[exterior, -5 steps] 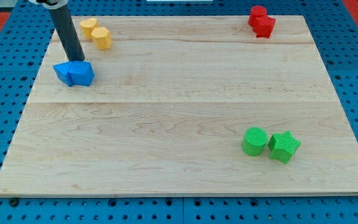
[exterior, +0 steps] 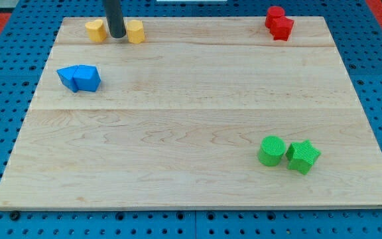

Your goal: Move the red circle diagonally top right to the blue blocks

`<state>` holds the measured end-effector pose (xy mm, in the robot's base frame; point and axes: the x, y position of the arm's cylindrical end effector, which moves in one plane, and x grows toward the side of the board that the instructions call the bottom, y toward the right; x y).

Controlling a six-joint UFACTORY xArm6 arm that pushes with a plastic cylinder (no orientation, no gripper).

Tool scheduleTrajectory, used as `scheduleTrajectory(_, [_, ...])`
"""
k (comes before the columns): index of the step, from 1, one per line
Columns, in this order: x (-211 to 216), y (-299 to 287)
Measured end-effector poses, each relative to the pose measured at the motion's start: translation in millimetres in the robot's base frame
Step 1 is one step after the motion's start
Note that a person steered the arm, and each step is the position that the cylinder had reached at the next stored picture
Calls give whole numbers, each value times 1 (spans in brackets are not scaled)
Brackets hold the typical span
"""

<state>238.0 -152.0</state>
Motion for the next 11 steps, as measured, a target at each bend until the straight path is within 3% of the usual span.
scheduleTrajectory(2, [-9, 193])
scheduleTrajectory(3, [-10, 203])
scheduleTrajectory(4, [16, 197])
scheduleTrajectory(5, [51, 258])
scheduleTrajectory(6, [46, 390])
scheduleTrajectory(7, [-47, 439])
scheduleTrajectory(8, [-47, 439])
scheduleTrajectory(11, [-46, 361])
